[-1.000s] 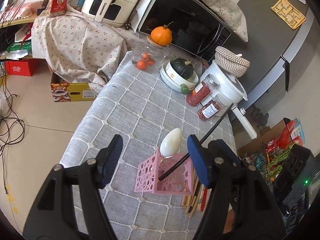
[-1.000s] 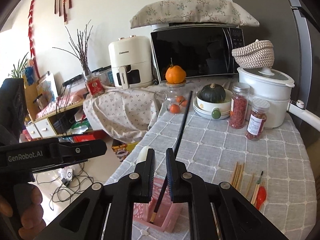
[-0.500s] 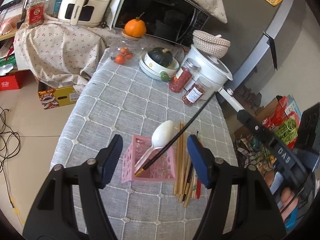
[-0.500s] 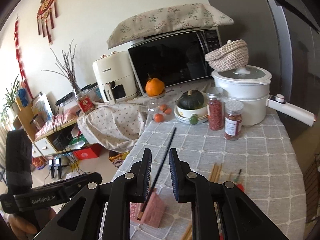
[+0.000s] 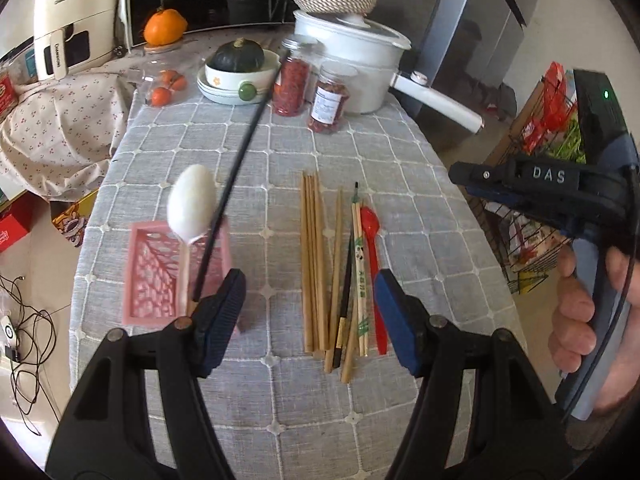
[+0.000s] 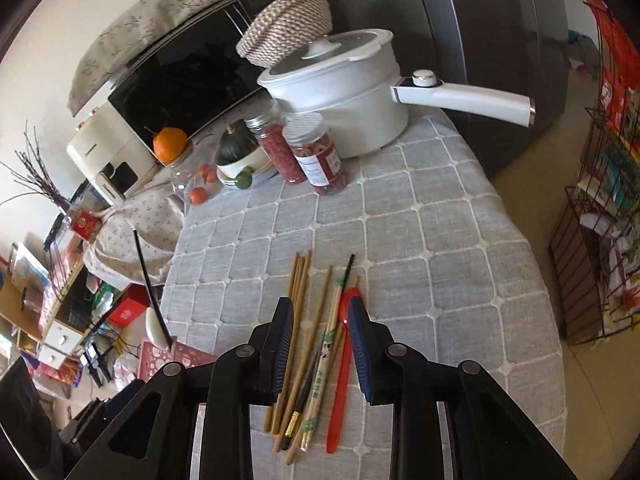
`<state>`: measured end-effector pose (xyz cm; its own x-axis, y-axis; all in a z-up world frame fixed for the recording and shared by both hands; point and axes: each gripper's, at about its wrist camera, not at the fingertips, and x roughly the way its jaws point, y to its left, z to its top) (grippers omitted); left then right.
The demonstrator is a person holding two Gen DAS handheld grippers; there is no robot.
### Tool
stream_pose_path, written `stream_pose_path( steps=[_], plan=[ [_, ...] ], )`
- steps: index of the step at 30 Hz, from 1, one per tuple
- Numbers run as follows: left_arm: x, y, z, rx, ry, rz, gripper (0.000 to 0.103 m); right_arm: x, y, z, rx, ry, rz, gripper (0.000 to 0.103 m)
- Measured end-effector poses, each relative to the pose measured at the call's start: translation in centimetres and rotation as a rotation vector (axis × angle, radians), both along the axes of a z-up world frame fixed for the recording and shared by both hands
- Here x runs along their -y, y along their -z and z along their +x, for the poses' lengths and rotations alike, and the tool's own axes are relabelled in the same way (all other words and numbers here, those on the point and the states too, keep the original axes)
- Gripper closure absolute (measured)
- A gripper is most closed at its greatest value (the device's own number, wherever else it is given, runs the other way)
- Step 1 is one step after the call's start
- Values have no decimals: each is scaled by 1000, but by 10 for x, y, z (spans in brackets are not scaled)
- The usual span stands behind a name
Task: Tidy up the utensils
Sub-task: 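Move the left tool to the wooden chopsticks and grasp one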
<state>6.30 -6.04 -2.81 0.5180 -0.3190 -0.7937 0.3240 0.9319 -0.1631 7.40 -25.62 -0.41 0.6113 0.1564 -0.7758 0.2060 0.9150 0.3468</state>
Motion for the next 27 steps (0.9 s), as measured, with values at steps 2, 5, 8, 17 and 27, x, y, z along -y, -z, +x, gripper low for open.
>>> stream_pose_path(
  steps=[2,5,8,17,27],
  plan=[
    [22,11,2,-14,4,64,35,8,4,-1,-19,15,18,74],
    [50,26,13,-57,26,106,38,17,6,-4,-18,16,54,74],
    [71,42,32,-92,27,152,47,19,6,-6,-23,14,51,74],
    [82,89,86,-163,-55,277,73,45,11,-7,-42,53,145,74],
    [91,105,112,-190,-41,284,75,50,15,-3,-52,28,201,74]
  ],
)
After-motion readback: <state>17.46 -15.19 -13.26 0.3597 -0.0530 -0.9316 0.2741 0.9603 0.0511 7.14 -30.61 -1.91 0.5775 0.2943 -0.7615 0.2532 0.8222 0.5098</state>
